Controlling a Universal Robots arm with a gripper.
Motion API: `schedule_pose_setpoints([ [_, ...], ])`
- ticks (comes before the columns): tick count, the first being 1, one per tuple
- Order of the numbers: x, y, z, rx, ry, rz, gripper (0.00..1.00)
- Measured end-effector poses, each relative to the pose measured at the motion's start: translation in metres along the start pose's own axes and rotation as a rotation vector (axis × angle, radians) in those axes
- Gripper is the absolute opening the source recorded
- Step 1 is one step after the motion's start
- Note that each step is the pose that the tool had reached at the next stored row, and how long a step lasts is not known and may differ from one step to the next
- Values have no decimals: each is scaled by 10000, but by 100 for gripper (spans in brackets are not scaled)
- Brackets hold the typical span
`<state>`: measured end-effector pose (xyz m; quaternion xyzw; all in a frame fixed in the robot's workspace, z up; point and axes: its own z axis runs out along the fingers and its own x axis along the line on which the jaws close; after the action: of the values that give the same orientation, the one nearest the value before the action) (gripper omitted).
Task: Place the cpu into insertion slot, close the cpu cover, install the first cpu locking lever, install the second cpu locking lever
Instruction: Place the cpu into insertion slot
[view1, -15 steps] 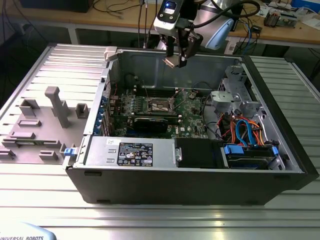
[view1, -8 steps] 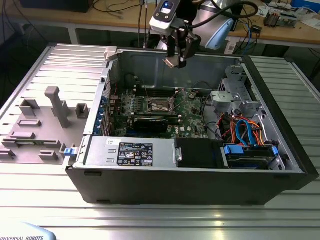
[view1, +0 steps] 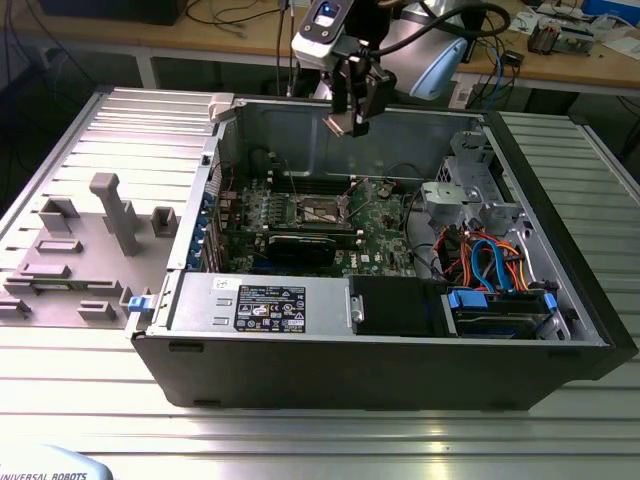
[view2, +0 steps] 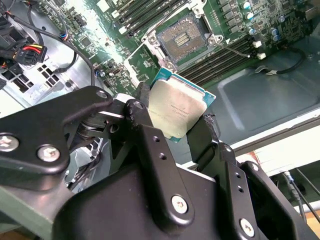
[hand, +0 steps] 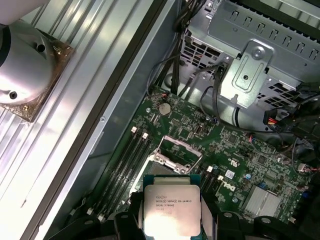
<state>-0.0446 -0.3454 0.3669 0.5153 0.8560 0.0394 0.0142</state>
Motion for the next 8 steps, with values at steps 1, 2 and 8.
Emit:
schedule_pose_setpoints([
  [1,1,-3,0,0,-3,28,54],
  [2,2,-4,-1,0,-5,56,54],
  [8,5,-11,1,-6,-34,402,54],
])
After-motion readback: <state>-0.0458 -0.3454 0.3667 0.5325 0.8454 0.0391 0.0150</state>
